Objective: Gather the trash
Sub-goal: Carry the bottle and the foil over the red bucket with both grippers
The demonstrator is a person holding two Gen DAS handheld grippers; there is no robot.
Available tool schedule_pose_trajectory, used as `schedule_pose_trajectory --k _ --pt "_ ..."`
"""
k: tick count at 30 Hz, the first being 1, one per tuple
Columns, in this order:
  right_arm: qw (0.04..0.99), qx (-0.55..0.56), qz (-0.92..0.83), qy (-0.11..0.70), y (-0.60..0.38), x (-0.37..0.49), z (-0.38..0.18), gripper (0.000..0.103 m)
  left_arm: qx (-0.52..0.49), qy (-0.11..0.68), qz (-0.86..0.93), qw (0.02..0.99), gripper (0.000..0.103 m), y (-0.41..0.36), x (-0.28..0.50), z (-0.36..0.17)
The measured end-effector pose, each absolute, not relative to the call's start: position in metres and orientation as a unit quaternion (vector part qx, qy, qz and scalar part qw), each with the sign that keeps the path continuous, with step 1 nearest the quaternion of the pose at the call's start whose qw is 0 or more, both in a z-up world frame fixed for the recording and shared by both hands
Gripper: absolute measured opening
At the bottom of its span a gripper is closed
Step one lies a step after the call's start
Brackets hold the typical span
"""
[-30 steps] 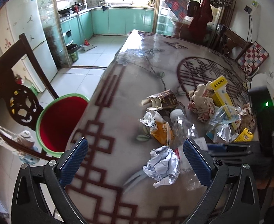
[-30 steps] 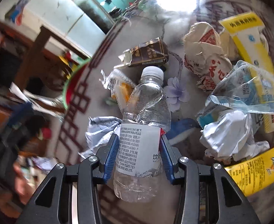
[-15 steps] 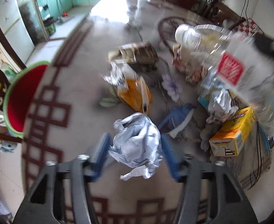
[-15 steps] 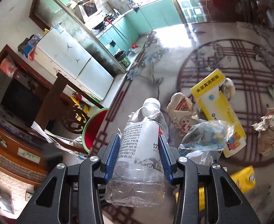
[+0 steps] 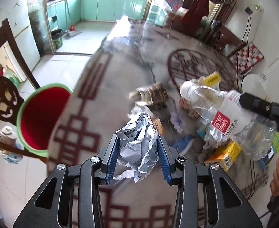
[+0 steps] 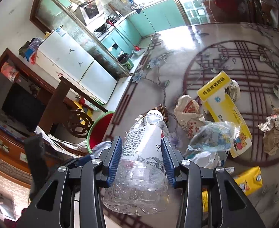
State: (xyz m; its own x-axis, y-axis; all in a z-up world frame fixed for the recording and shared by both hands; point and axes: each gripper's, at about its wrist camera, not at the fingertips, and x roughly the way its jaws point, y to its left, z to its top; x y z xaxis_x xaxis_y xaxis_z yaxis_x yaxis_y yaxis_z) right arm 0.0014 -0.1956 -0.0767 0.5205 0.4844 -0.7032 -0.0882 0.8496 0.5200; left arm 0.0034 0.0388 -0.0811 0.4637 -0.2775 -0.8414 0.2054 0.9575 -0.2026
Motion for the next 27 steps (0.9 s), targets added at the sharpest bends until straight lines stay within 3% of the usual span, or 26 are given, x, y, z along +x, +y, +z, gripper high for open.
schedule_pose_trajectory --k 27 --pt "0.865 0.223 0.134 0.428 -0.084 0.044 -0.049 0.04 -0.03 0.509 -0.142 0.848 0.039 0.153 0.067 -0.091"
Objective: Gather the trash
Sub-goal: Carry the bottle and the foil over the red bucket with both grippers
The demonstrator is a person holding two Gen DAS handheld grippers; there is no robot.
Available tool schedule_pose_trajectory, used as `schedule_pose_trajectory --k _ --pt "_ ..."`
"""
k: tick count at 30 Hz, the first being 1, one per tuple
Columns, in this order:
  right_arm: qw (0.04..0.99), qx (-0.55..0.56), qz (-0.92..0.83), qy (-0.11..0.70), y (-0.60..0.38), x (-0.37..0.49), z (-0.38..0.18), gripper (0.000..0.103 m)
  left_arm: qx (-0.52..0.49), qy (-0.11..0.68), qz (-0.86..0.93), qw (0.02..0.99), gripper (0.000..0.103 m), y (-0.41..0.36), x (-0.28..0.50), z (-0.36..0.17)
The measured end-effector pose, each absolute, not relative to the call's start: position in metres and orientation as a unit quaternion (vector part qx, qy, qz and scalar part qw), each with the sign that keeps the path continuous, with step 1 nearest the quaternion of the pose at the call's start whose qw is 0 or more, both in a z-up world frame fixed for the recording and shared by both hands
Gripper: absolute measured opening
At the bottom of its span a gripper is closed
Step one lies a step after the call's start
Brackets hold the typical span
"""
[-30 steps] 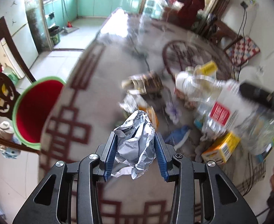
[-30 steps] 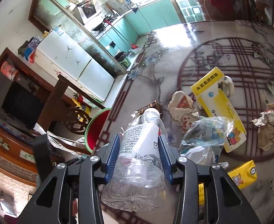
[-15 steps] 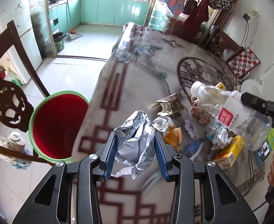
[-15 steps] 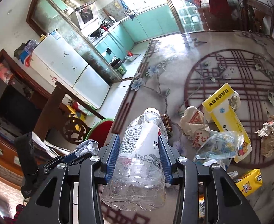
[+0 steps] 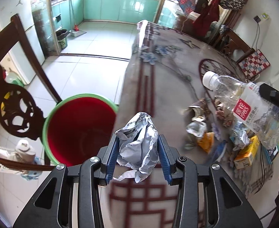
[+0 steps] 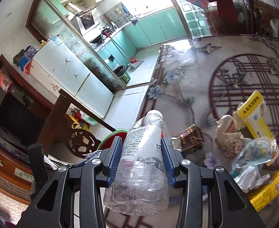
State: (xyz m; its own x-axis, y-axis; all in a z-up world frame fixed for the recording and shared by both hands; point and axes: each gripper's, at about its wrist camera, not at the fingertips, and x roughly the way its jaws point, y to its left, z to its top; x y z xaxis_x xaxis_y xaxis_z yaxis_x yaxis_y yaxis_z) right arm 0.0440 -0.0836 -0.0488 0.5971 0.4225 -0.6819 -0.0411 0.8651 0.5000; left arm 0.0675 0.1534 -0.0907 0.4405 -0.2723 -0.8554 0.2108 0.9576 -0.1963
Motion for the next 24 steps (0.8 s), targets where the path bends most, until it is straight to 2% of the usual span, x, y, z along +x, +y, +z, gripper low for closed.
schedule_pose_trajectory --k 7,24 --pt "0.856 0.216 0.162 0.44 -0.031 0.066 -0.056 0.04 -0.042 0.517 -0.111 0.848 0.039 0.198 0.075 -0.103" --pt "0.812 0.191 0.215 0.508 0.074 0.124 -0.122 0.04 -0.053 0.533 -0.06 0.842 0.04 0.261 0.103 -0.131"
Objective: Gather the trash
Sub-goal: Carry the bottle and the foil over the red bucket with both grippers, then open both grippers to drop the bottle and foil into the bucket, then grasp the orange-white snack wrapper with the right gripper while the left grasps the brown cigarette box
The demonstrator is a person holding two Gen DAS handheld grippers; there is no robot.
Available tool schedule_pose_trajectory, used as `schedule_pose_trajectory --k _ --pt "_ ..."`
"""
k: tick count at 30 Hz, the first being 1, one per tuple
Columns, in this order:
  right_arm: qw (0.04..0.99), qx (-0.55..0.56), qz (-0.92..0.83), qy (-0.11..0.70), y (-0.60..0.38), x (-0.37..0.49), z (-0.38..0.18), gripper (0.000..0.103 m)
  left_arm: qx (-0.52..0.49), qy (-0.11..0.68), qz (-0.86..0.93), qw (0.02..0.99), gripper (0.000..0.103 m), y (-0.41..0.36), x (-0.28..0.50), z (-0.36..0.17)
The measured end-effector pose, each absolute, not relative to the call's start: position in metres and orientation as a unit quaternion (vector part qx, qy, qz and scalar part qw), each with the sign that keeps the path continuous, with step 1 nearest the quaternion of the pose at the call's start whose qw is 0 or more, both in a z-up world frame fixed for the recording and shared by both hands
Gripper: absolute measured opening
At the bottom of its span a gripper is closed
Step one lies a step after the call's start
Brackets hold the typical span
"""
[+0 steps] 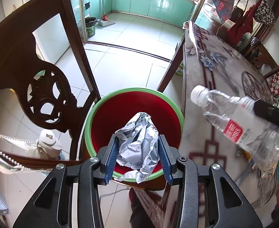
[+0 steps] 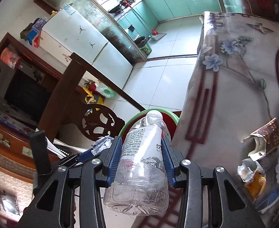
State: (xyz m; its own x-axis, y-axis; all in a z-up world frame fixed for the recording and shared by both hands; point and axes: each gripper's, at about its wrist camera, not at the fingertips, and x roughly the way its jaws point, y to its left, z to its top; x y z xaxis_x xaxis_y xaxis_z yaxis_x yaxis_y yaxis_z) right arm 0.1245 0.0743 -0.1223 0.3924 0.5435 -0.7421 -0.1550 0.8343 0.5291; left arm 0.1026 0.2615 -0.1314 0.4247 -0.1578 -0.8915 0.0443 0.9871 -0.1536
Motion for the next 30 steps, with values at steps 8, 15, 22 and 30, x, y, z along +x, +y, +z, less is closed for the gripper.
schedule_pose_trajectory --k 8,15,22,30 --pt "0.809 0.197 0.202 0.516 0.084 0.136 -0.137 0.046 -0.062 0.522 -0.053 0.849 0.067 0.267 0.108 -0.129" --pt "0.821 0.193 0.192 0.503 0.068 0.125 -0.122 0.051 -0.068 0.513 -0.051 0.854 0.07 0.267 0.106 -0.123" --pt "0.852 0.124 0.162 0.481 0.039 0.095 -0.103 0.051 -0.053 0.509 -0.067 0.857 0.07 0.25 0.101 -0.116" --pt "0.852 0.072 0.07 0.515 -0.039 0.063 -0.122 0.056 -0.024 0.491 -0.114 0.863 0.074 0.209 0.095 -0.104"
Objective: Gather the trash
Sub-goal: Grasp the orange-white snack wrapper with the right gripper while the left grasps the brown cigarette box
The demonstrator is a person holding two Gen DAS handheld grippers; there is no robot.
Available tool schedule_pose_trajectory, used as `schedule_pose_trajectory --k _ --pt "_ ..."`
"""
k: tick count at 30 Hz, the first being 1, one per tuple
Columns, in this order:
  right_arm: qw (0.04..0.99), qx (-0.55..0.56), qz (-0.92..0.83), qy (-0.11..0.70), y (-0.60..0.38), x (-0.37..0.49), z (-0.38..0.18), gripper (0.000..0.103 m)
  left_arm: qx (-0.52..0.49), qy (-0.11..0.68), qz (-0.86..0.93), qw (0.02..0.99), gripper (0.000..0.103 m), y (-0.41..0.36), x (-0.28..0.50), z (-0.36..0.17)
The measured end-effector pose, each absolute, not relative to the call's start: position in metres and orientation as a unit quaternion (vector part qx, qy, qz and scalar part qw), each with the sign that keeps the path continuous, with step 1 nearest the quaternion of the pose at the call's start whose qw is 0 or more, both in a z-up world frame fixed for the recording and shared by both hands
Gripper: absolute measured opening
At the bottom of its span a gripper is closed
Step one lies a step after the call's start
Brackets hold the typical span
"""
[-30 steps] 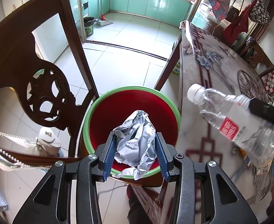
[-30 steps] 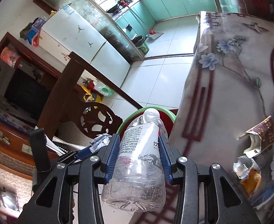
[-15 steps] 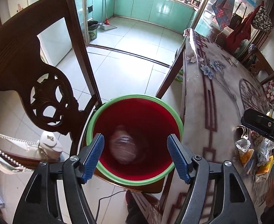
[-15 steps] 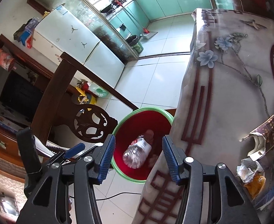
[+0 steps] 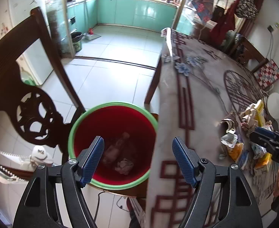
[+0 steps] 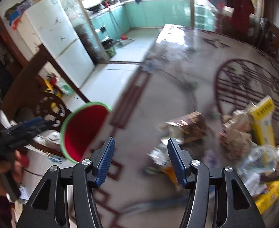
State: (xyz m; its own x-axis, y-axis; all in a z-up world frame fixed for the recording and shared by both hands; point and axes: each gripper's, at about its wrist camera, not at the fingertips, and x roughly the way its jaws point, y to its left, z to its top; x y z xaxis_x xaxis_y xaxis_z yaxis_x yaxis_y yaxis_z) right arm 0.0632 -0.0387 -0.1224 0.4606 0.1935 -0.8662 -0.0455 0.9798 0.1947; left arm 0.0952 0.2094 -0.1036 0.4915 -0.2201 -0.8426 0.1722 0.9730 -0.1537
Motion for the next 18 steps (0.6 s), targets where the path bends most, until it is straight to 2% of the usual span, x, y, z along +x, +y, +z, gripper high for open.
schedule_pose_trajectory --k 6,14,16,17,18 --pt "0.823 0.074 0.062 0.559 -0.079 0.056 -0.156 0.056 -0.004 0.491 -0.159 0.857 0.076 0.174 0.094 -0.1" --pt "0.799 0.047 0.109 0.59 -0.066 0.073 -0.188 0.054 0.008 0.48 -0.215 0.851 0.078 0.132 0.093 -0.088" --pt "0.796 0.048 0.108 0.593 -0.064 0.073 -0.194 0.032 0.011 0.475 -0.225 0.851 0.078 0.124 0.094 -0.085" --pt "0.797 0.049 0.105 0.593 -0.064 0.072 -0.197 0.016 0.014 0.474 -0.228 0.85 0.078 0.119 0.094 -0.083" --pt "0.801 0.057 0.104 0.587 -0.065 0.07 -0.197 0.013 0.018 0.474 -0.232 0.849 0.079 0.115 0.095 -0.083"
